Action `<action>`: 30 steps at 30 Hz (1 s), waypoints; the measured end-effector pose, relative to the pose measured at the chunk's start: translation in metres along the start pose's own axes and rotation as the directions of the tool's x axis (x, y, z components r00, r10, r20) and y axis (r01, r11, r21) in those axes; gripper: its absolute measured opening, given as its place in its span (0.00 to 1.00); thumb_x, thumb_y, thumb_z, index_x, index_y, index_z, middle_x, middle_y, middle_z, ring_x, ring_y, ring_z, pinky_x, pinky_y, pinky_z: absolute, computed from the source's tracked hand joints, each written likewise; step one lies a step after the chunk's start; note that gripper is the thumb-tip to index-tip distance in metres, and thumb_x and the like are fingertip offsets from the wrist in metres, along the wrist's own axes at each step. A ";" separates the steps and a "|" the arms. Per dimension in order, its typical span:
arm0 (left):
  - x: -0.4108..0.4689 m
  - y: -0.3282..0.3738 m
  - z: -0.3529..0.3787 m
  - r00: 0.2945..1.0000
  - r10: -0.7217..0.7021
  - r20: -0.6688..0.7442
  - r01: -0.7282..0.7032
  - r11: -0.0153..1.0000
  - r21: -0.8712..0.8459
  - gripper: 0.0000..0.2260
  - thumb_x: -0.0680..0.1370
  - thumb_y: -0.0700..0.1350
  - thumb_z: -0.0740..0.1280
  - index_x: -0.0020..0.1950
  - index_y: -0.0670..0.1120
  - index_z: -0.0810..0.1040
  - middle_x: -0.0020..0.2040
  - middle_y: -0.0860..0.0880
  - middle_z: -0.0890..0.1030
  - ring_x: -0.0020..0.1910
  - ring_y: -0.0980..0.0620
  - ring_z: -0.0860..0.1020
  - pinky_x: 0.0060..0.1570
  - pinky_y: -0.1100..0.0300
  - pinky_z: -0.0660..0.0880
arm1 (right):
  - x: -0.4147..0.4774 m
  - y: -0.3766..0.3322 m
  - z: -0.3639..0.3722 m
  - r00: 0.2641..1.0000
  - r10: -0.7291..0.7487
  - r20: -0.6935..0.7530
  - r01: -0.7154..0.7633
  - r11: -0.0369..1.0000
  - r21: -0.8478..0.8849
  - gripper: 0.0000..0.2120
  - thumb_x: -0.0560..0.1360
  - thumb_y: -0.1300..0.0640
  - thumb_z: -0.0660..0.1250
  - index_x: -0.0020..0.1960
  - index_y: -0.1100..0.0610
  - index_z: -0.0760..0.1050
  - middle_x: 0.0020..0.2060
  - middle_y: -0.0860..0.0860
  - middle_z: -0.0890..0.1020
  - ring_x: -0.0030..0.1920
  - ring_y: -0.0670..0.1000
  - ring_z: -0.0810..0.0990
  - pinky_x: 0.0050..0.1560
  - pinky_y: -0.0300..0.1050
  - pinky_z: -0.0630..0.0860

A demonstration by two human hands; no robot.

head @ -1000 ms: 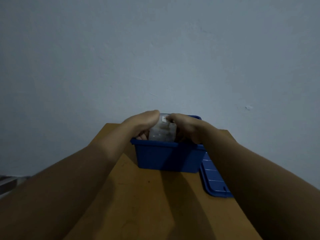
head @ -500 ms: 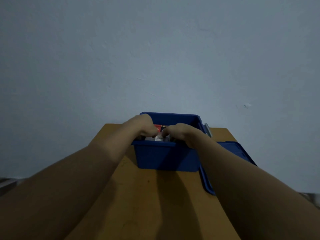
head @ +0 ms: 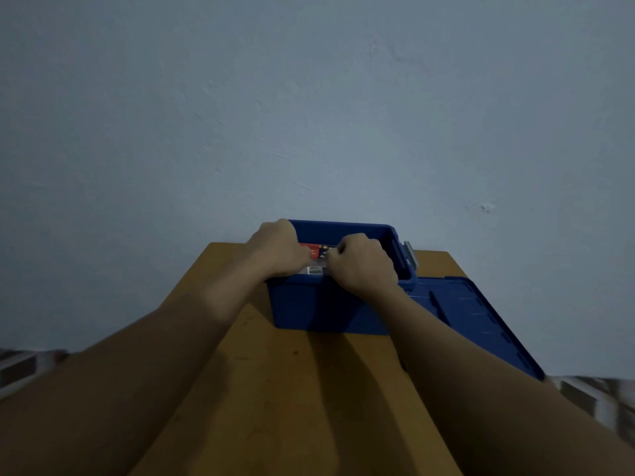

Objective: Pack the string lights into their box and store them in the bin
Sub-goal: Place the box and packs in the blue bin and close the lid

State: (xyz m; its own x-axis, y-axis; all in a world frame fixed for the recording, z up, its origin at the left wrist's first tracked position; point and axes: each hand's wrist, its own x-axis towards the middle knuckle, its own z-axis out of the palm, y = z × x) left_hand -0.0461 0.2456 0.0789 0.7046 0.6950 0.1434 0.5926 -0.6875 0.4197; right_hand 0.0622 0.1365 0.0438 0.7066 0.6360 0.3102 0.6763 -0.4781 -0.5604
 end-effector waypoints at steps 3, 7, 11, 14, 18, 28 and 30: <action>-0.005 -0.002 -0.001 0.986 0.051 -0.160 -0.065 0.995 -0.077 0.11 0.79 0.47 0.64 0.51 0.43 0.82 0.46 0.46 0.82 0.42 0.49 0.79 0.42 0.54 0.80 | -0.003 0.003 -0.009 0.993 -0.098 -0.059 0.102 0.992 0.072 0.12 0.76 0.51 0.60 0.48 0.56 0.79 0.44 0.54 0.84 0.43 0.55 0.81 0.43 0.53 0.81; 0.001 -0.006 0.002 0.985 0.055 -0.166 -0.069 0.995 -0.076 0.11 0.81 0.46 0.62 0.57 0.42 0.78 0.47 0.48 0.78 0.39 0.54 0.73 0.42 0.57 0.75 | 0.002 0.020 -0.036 0.994 -0.077 -0.075 0.069 0.993 -0.099 0.13 0.77 0.54 0.60 0.54 0.57 0.80 0.52 0.56 0.82 0.54 0.59 0.78 0.56 0.56 0.77; 0.014 -0.016 0.013 0.995 0.039 -0.092 -0.049 0.994 -0.100 0.13 0.81 0.47 0.60 0.62 0.43 0.75 0.56 0.47 0.77 0.45 0.54 0.73 0.42 0.58 0.70 | 0.014 0.049 -0.047 0.998 0.025 0.065 -0.008 0.967 -0.253 0.14 0.77 0.54 0.61 0.57 0.61 0.76 0.62 0.59 0.76 0.61 0.62 0.73 0.59 0.55 0.73; 0.018 -0.022 0.026 0.999 0.032 -0.020 -0.034 0.995 -0.089 0.16 0.82 0.50 0.57 0.66 0.43 0.71 0.64 0.45 0.72 0.53 0.50 0.70 0.51 0.56 0.68 | 0.013 0.062 -0.044 0.965 0.087 0.249 -0.039 0.981 -0.191 0.14 0.80 0.56 0.61 0.58 0.65 0.75 0.70 0.60 0.69 0.69 0.58 0.68 0.60 0.50 0.71; 0.014 -0.026 0.036 1.000 0.001 -0.014 -0.003 0.987 -0.160 0.18 0.82 0.52 0.57 0.69 0.46 0.69 0.69 0.47 0.71 0.57 0.50 0.72 0.52 0.55 0.69 | 0.011 0.068 -0.041 0.970 0.068 0.236 -0.040 0.992 -0.120 0.13 0.81 0.58 0.59 0.57 0.65 0.76 0.77 0.57 0.61 0.72 0.55 0.66 0.61 0.47 0.69; 0.009 -0.029 0.035 1.000 0.026 0.003 -0.026 0.994 -0.104 0.15 0.80 0.55 0.56 0.59 0.47 0.73 0.61 0.50 0.73 0.56 0.50 0.74 0.51 0.52 0.71 | 0.003 0.063 -0.044 0.968 0.075 0.239 -0.031 0.982 -0.184 0.24 0.81 0.54 0.58 0.74 0.63 0.64 0.80 0.53 0.53 0.74 0.57 0.66 0.69 0.50 0.65; 0.005 -0.030 0.035 1.000 0.023 0.014 -0.022 0.995 -0.094 0.16 0.80 0.55 0.56 0.61 0.47 0.73 0.63 0.50 0.72 0.57 0.51 0.73 0.50 0.53 0.70 | -0.001 0.061 -0.046 0.967 0.073 0.244 -0.026 0.982 -0.188 0.23 0.81 0.55 0.58 0.73 0.63 0.65 0.80 0.53 0.54 0.73 0.57 0.66 0.69 0.49 0.65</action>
State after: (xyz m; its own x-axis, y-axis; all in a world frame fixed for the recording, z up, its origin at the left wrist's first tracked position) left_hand -0.0469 0.2625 0.0354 0.7237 0.6757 0.1402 0.5381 -0.6797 0.4985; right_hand 0.1124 0.0781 0.0446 0.6817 0.7281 0.0719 0.6846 -0.6000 -0.4140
